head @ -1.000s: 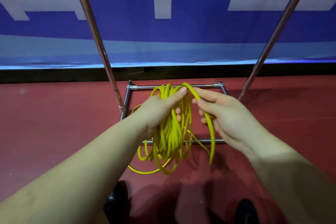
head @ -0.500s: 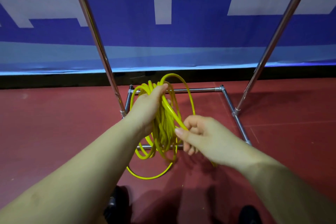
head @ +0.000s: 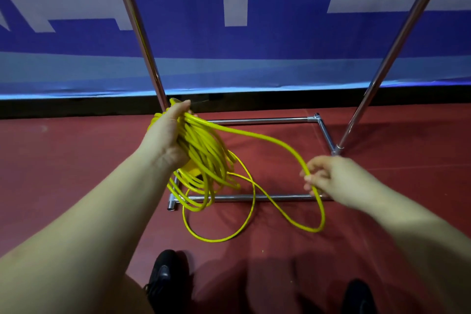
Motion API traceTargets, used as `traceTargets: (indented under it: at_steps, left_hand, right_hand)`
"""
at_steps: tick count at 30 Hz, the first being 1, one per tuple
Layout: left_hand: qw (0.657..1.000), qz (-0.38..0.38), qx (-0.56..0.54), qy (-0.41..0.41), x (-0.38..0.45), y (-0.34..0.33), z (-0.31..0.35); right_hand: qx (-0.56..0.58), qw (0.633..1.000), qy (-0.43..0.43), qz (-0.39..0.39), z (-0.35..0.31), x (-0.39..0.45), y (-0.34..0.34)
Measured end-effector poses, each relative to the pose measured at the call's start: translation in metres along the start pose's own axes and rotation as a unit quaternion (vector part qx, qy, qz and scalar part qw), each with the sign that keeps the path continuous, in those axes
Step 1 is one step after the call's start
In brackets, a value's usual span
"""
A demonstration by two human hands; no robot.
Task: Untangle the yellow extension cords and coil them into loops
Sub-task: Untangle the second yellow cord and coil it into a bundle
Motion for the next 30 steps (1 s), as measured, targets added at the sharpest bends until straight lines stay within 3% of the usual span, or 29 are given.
traceTargets:
  at_steps: [4,11,16,25,30]
  left_hand:
    - [0.995,-0.021,0.088,-0.033,0.001,0.006,-0.003]
    - [0.985,-0.085,0.107,-0.107,-0.007,0.003,-0.002]
    - [0.980,-0.146,0.087,-0.107,-0.024,-0.009,-0.005]
    - [0.921,-0.295,0.244,-0.069,-0.056,-0.026,-0.023]
    - [0.888,-0.363,0.279,-0.043,-0.067,-0.030,-0.036]
  right_hand:
    - [0.281,0.956,-0.087,-0.019,-0.013,-0.006,0.012]
    - [0.572,0.797,-0.161,-0.111,-0.034,-0.013,0.025]
    - [0.656,0.723,-0.168,-0.135,-0.045,-0.011,0.028]
    - [0.724,0.663,-0.178,-0.067,-0.052,0.001,0.024]
    - [0.735,0.655,-0.169,-0.050,-0.057,0.004,0.017]
Point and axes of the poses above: each hand's wrist, its own x-axis towards the middle knuckle, its own y-axis out of the back of the hand, z = x × y, the point moved 1 cm from there along x, towards the middle knuckle, and after that the axes turned 13 degrees about -y, right-handed, at the moved point
